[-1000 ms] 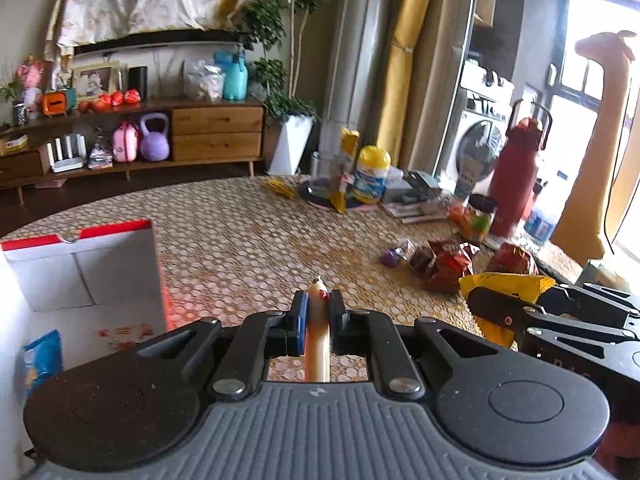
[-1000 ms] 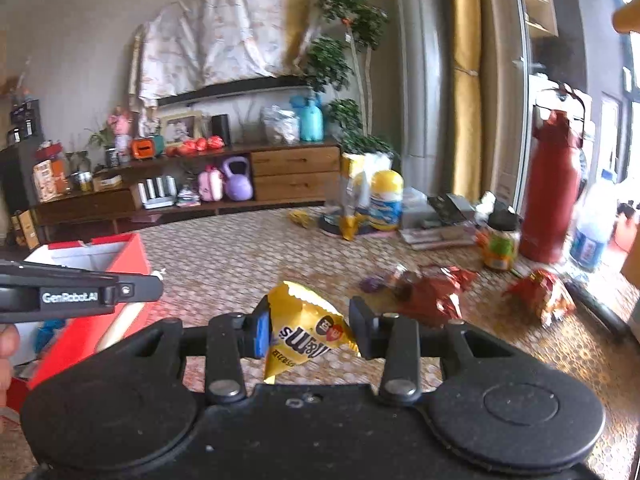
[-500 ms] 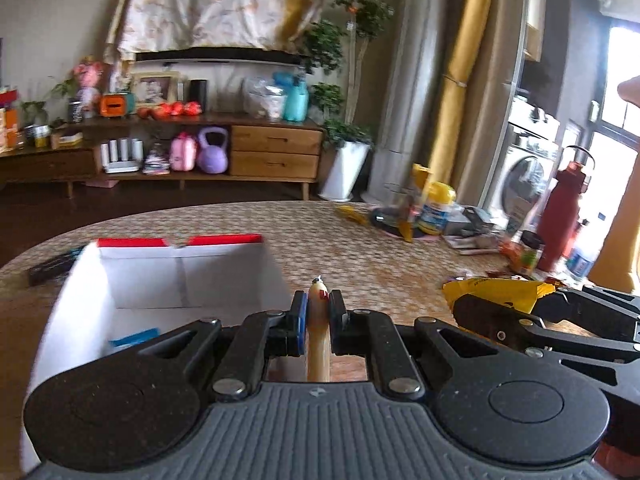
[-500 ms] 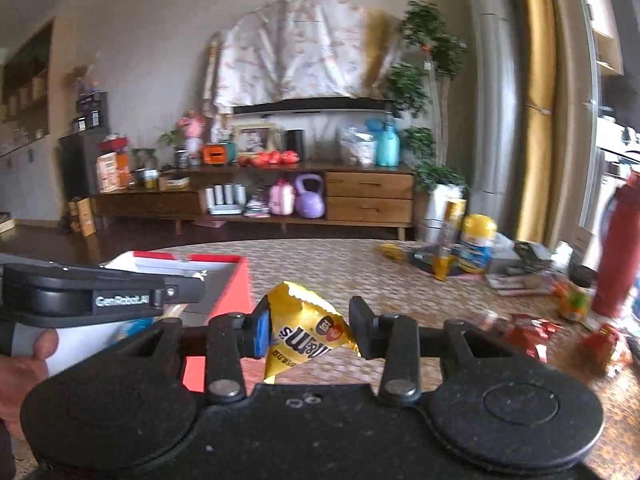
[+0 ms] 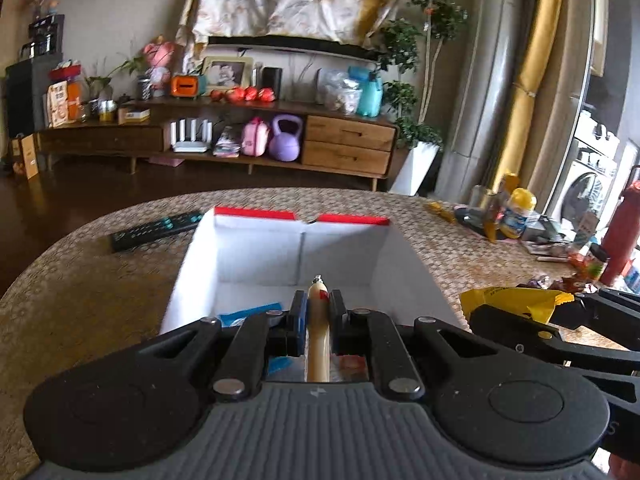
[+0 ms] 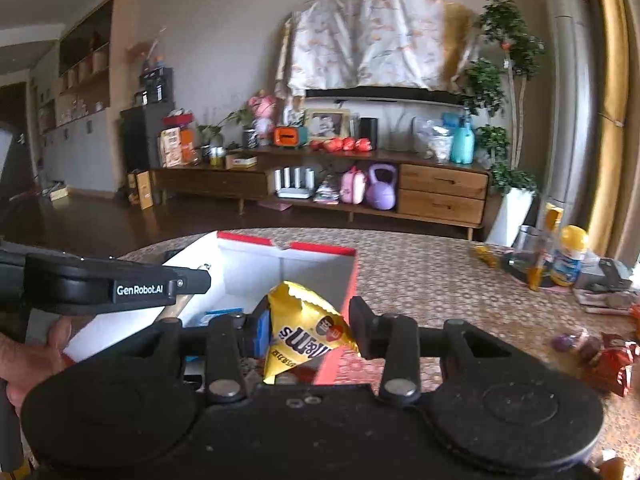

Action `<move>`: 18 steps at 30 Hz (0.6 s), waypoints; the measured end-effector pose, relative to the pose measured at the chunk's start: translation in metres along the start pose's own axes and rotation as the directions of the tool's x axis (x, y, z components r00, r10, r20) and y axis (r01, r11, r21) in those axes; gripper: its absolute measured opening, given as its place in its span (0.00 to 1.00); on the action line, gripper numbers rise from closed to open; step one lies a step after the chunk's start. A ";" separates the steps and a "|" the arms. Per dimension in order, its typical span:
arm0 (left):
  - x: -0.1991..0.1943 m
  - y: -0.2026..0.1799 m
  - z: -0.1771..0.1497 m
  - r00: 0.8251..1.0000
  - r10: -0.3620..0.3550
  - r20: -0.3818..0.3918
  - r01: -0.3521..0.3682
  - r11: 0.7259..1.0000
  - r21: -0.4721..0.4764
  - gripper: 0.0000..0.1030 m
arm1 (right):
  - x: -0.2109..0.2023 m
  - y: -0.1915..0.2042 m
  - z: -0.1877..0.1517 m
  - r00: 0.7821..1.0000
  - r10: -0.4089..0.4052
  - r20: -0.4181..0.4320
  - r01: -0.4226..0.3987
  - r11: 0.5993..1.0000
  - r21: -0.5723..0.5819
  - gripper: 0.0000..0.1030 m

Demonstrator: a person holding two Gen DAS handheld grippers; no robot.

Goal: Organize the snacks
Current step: 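Lift the stick and M&M's packet and carry both over the shoebox, then lower both grippers into the shoebox and open them to drop the snacks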

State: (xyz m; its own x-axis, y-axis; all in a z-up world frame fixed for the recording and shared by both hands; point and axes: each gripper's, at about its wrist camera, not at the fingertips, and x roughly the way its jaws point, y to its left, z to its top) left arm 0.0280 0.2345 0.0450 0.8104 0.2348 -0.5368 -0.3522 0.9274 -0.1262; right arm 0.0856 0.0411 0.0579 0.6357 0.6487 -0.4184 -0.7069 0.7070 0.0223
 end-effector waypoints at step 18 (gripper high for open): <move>0.017 0.027 -0.023 0.997 0.039 -0.063 -0.041 0.999 -0.020 0.10 | 0.024 0.033 -0.028 0.995 0.025 -0.102 -0.033 0.996 -0.077 0.37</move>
State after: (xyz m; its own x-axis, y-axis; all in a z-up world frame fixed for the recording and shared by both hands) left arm 0.0215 0.2572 0.0136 0.7646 0.2522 -0.5931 -0.3944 0.9109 -0.1212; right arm 0.0689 0.0717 0.0235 0.5830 0.6342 -0.5079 -0.7493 0.6613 -0.0342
